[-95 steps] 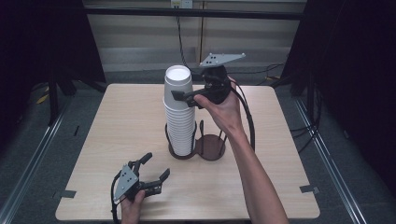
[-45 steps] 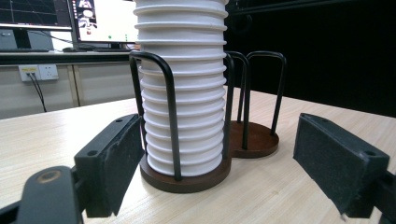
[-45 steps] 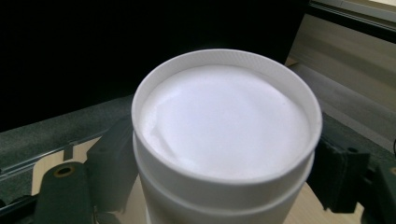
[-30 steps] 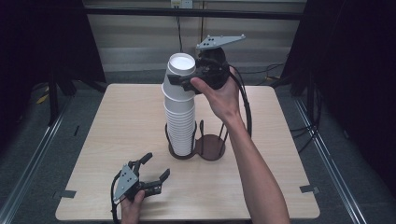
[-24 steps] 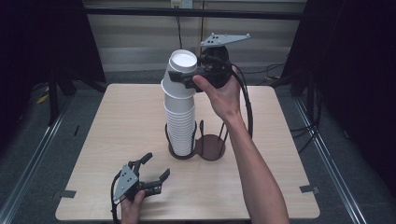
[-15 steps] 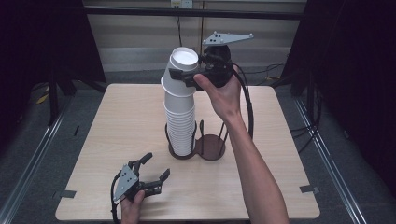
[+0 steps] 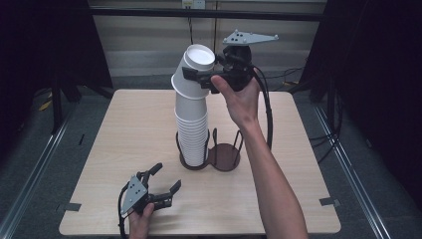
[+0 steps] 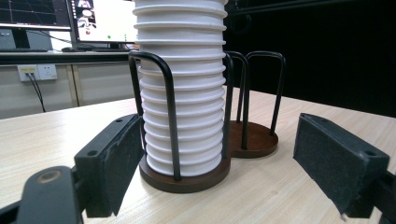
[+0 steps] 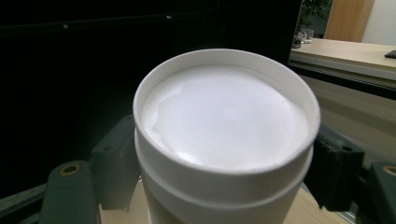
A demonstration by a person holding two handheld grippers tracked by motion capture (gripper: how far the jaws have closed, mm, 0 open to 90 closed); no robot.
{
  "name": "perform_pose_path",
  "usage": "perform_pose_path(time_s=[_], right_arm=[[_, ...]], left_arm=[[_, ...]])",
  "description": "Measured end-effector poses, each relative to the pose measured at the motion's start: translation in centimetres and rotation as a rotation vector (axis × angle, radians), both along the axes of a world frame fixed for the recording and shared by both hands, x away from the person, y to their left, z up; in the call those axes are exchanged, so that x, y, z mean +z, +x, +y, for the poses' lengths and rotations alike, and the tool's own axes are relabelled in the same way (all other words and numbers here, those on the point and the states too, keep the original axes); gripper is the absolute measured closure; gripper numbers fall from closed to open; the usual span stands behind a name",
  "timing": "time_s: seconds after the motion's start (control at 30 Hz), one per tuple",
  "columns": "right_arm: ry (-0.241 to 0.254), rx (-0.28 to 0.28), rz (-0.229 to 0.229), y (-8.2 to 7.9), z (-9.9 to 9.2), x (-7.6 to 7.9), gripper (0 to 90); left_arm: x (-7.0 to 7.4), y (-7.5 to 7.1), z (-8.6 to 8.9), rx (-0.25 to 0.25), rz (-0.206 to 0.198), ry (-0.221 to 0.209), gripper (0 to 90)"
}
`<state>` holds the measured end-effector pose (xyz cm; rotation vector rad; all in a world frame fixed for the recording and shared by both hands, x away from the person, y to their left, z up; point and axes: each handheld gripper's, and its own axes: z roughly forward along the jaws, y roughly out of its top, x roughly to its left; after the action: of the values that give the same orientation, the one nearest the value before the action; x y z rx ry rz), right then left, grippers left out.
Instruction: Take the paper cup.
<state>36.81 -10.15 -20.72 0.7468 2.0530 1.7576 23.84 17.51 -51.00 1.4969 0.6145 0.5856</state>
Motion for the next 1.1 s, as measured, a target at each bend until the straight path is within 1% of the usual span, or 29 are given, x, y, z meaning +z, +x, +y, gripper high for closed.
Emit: perform_pose_path(time_s=[0.03,0.17,0.37,0.4,0.47,0.57,0.6,0.7,0.77,0.83,0.87,1.0,1.1], right_arm=[[0.0,0.0,0.0,0.0,0.0,0.0,23.1],[0.031,0.001,-0.016,-0.2,-0.2,0.2,23.2],[0.035,-0.005,-0.026,-0.5,-0.4,0.4,23.1],[0.04,-0.002,-0.026,-0.5,-0.5,0.4,23.1],[0.056,0.002,-0.03,-0.7,-0.6,0.5,23.1],[0.058,-0.002,-0.037,-0.9,-0.8,0.6,23.1],[0.061,-0.001,-0.037,-0.9,-0.9,0.6,23.1],[0.064,-0.005,-0.035,-1.1,-1.2,0.6,23.2],[0.069,-0.005,-0.036,-1.2,-1.5,0.6,23.1],[0.074,-0.006,-0.036,-1.4,-1.9,0.7,23.1],[0.072,-0.009,-0.039,-1.5,-2.1,0.7,23.1],[0.093,-0.018,-0.041,-2.1,-3.1,0.9,23.1],[0.09,-0.021,-0.045,-2.4,-3.4,1.0,23.1]], left_arm=[[0.0,0.0,0.0,0.0,0.0,0.0,15.7],[0.0,0.0,0.0,0.0,0.0,0.001,15.7],[0.0,0.0,0.0,0.0,0.0,0.0,15.6],[0.0,0.0,0.0,0.002,-0.004,0.006,15.7],[0.0,0.0,0.0,-0.001,0.0,0.0,15.7],[0.0,0.0,0.0,0.002,-0.004,0.006,15.7],[0.0,0.0,0.0,0.0,-0.001,0.001,15.7],[0.0,0.0,0.0,0.003,-0.004,0.005,15.7],[0.0,0.0,0.0,0.0,-0.001,0.0,15.7],[0.0,0.0,0.0,0.002,-0.004,0.006,15.7],[0.0,0.0,0.0,-0.001,0.0,0.001,15.7],[0.0,0.0,0.0,0.002,-0.004,0.006,15.7],[0.0,0.0,0.0,-0.001,0.0,0.001,15.7]])
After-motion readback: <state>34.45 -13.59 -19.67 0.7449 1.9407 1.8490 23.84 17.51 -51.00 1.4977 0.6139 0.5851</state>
